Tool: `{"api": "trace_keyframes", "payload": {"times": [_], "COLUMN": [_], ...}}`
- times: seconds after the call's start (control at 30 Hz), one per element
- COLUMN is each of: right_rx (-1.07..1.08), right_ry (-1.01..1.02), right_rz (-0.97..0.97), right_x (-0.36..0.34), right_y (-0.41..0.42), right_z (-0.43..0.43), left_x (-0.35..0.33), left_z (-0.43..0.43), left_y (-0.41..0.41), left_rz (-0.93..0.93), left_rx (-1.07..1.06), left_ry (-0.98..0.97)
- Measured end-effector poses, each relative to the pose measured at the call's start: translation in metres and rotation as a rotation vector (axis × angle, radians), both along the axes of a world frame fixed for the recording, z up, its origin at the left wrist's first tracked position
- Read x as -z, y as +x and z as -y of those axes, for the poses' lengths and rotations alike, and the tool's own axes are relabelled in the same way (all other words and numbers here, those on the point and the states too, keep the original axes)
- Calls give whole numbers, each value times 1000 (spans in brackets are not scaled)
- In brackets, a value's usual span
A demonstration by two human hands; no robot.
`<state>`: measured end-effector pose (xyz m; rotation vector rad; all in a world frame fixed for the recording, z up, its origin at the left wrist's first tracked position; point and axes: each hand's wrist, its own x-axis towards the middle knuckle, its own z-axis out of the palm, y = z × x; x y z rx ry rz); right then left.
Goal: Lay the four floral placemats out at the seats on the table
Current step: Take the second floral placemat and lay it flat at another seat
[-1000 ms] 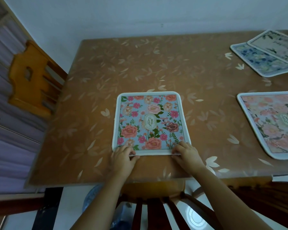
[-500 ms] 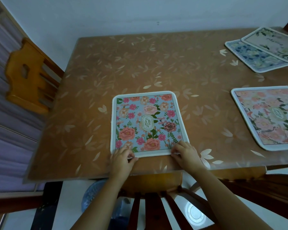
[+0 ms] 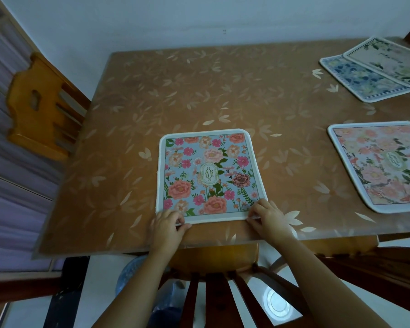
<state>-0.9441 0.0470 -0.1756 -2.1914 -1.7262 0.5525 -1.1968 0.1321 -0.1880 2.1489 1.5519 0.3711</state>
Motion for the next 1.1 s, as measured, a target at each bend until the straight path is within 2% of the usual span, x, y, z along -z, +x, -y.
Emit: {"api": "trace_keyframes", "payload": {"times": [0.47,1.1], "right_rx": [63,91], "right_ry": [63,79], "right_rz": [-77,-58], "right_x": [0,2], "right_y": [-8,-12], "right_z": [17,20], "left_x": [3,2], "left_z": [7,10], "left_y": [-4,-3], "left_rz": [11,13], "left_rx": [4,-4], "left_ry": [8,21]}}
